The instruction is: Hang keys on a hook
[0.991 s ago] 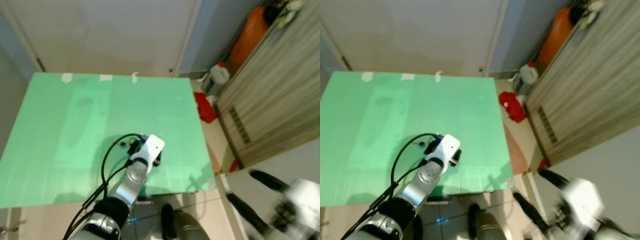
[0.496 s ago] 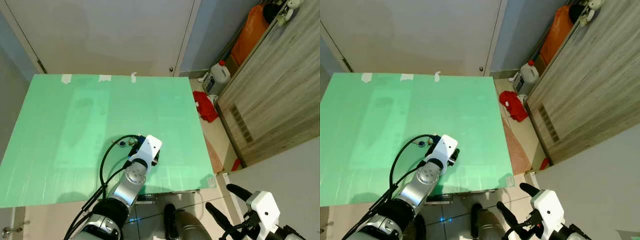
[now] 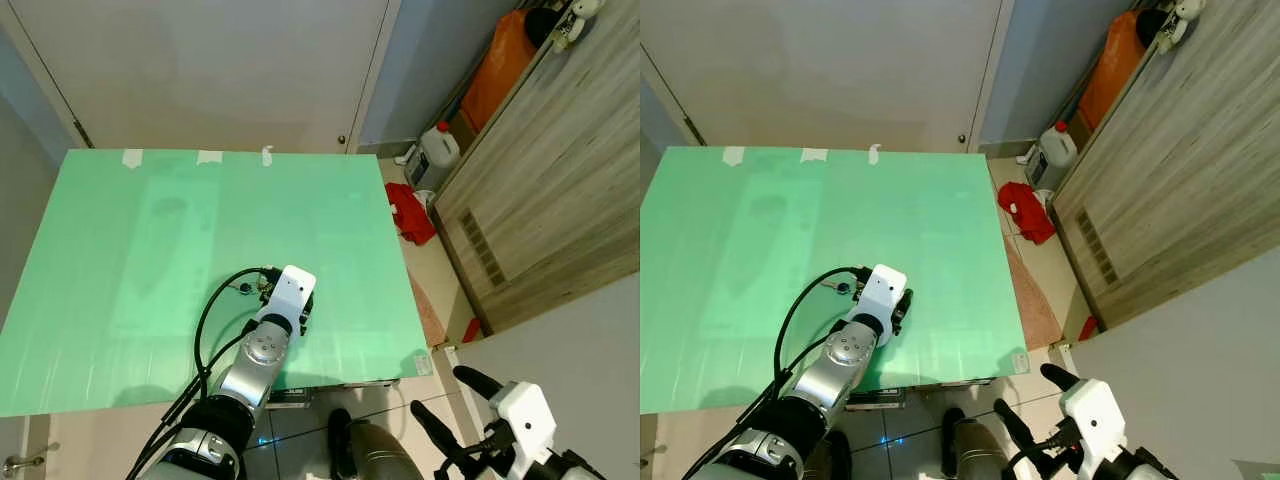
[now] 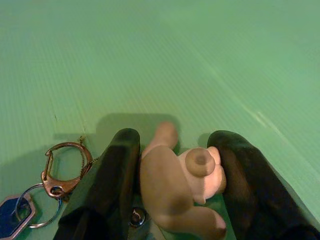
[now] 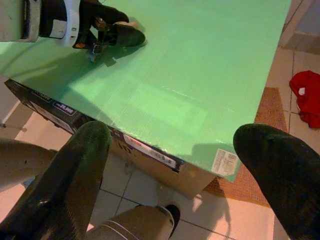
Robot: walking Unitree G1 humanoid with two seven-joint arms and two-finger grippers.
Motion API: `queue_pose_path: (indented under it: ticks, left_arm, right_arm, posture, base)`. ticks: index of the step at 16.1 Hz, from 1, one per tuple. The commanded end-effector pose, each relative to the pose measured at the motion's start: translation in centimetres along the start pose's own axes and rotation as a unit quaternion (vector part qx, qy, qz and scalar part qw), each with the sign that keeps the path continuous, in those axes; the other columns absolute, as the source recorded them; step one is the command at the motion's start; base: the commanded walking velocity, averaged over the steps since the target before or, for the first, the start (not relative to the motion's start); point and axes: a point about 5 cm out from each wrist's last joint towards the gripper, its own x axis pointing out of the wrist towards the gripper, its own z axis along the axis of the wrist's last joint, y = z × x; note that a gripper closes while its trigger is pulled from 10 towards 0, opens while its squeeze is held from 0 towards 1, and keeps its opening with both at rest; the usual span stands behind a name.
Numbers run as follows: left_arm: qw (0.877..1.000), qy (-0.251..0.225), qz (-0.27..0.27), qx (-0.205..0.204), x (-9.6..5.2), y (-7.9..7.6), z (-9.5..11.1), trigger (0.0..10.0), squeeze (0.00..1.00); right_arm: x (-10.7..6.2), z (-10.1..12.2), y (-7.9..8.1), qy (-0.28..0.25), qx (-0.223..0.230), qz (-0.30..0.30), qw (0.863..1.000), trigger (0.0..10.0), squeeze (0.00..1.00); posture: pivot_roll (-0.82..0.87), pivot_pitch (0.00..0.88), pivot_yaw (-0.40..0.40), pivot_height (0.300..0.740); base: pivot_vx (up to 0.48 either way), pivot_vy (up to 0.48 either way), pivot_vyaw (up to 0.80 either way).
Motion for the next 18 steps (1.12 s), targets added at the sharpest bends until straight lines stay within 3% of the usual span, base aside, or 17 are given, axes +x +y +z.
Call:
queue_pose_path:
  ticks: [1, 2, 11, 14, 18]
  left_arm:
    - [1.000, 0.010, -0.019, -0.012, -0.2, -0.9, -0.7, 0.0, 0.00]
    - [0.999, -0.026, -0.038, -0.021, 0.1, -0.9, 0.9, 0.0, 0.00]
    - [0.995, -0.094, -0.033, -0.024, -0.4, 2.1, 4.0, 0.0, 0.00]
    - [0.989, -0.141, -0.030, -0.031, -0.6, 3.9, 6.3, 0.0, 0.00]
    - [0.982, -0.182, -0.041, -0.032, -1.3, 4.8, 8.8, 0.0, 0.00]
  right_arm:
    - [-0.3, -0.5, 0.0, 0.012, -0.002, -0.006, 1.000, 10.0, 0.00]
    - [0.7, -0.2, -0.6, 0.007, -0.002, -0.012, 1.000, 10.0, 0.00]
    - [4.5, 0.3, -1.3, -0.035, 0.024, -0.041, 0.998, 10.0, 0.00]
    - [6.6, 0.9, -2.3, -0.056, 0.026, -0.053, 0.997, 10.0, 0.00]
    - [9.6, 1.9, -3.5, -0.080, 0.026, -0.063, 0.994, 10.0, 0.00]
  posture:
    - [-0.31, 0.197, -0.116, 0.736]
    - [-0.30, 0.171, -0.097, 0.736]
    - [-0.22, 0.083, -0.013, 0.736]
    - [-0.19, 0.000, 0.025, 0.736]
    - [-0.15, 0.000, 0.046, 0.736]
  base:
    - [0.000, 0.000, 0.00]
    - [0.000, 0.000, 0.00]
    - [0.000, 0.000, 0.00]
    - [0.000, 0.000, 0.00]
    - [0.000, 0.000, 0.00]
